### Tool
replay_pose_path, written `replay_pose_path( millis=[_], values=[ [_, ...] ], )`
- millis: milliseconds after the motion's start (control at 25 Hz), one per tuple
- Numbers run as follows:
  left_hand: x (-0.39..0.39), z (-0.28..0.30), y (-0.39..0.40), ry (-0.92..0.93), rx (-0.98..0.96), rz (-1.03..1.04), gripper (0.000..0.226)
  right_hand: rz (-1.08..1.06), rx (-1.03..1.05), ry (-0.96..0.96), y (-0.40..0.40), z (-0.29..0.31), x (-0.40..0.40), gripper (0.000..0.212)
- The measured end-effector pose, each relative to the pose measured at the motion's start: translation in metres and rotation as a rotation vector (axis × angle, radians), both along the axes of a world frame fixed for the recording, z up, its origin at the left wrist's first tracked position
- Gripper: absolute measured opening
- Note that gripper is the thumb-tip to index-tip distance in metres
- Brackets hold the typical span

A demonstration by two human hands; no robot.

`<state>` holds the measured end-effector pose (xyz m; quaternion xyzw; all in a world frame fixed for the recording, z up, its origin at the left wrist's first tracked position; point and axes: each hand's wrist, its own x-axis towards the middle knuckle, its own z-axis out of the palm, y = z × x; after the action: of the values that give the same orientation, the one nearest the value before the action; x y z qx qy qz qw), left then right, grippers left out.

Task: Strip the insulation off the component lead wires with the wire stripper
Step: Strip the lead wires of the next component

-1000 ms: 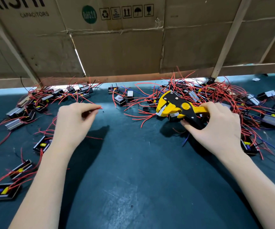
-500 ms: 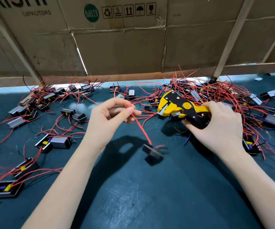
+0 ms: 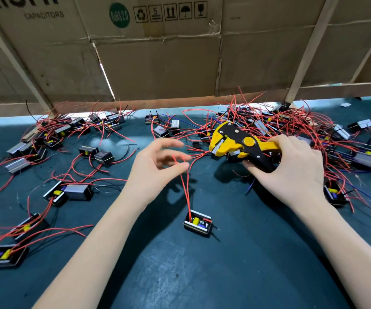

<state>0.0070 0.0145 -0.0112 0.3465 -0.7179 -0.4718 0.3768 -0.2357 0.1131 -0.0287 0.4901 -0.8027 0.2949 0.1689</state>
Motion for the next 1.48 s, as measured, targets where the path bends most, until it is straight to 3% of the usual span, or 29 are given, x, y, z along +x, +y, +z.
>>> replay_pose_path(
  millis=[80, 160, 200, 320, 440, 560, 680, 840, 920, 1000, 1080, 1280, 1480],
  values=[
    [0.005, 0.005, -0.001, -0.183, -0.366, 0.131, 0.057, -0.006, -0.006, -0.005, 0.0, 0.0, -0.001, 0.058],
    [0.009, 0.012, 0.001, -0.295, -0.698, 0.09, 0.051, 0.002, -0.013, -0.004, 0.0, 0.0, -0.001, 0.058],
    [0.01, 0.016, 0.003, -0.319, -0.752, -0.008, 0.043, 0.003, -0.009, -0.001, 0.0, 0.0, -0.001, 0.057],
    [0.011, 0.019, 0.01, -0.462, -0.666, -0.338, 0.027, -0.009, 0.021, 0.012, 0.0, -0.001, -0.001, 0.057],
    [0.007, 0.015, 0.019, -0.593, -0.538, -0.531, 0.02, -0.004, 0.015, 0.011, -0.001, -0.001, -0.002, 0.057],
    [0.003, 0.008, 0.021, -0.675, -0.67, -0.474, 0.04, -0.004, 0.019, 0.016, 0.0, -0.001, -0.002, 0.057],
    [0.001, 0.007, 0.018, -0.704, -0.815, -0.314, 0.034, -0.014, 0.042, 0.024, -0.001, -0.002, -0.003, 0.057],
    [0.001, 0.01, 0.023, -0.502, -0.434, -0.541, 0.024, -0.014, 0.039, 0.021, -0.001, -0.001, -0.003, 0.056],
    [0.001, 0.009, 0.028, -0.552, -0.308, -0.634, 0.032, -0.012, 0.038, 0.019, -0.001, -0.001, -0.002, 0.055],
    [-0.004, 0.005, 0.032, -0.585, -0.299, -0.675, 0.03, -0.015, 0.042, 0.022, 0.0, -0.002, -0.003, 0.055],
    [-0.009, 0.001, 0.032, -0.571, -0.373, -0.623, 0.028, -0.015, 0.041, 0.023, 0.0, -0.001, -0.003, 0.056],
    [-0.016, -0.011, 0.026, -0.62, -0.705, -0.241, 0.027, -0.017, 0.047, 0.025, 0.0, -0.002, -0.003, 0.057],
    [-0.023, -0.021, 0.027, -0.46, -0.556, -0.169, 0.015, -0.014, 0.059, 0.04, -0.001, -0.002, -0.003, 0.058]
  ],
)
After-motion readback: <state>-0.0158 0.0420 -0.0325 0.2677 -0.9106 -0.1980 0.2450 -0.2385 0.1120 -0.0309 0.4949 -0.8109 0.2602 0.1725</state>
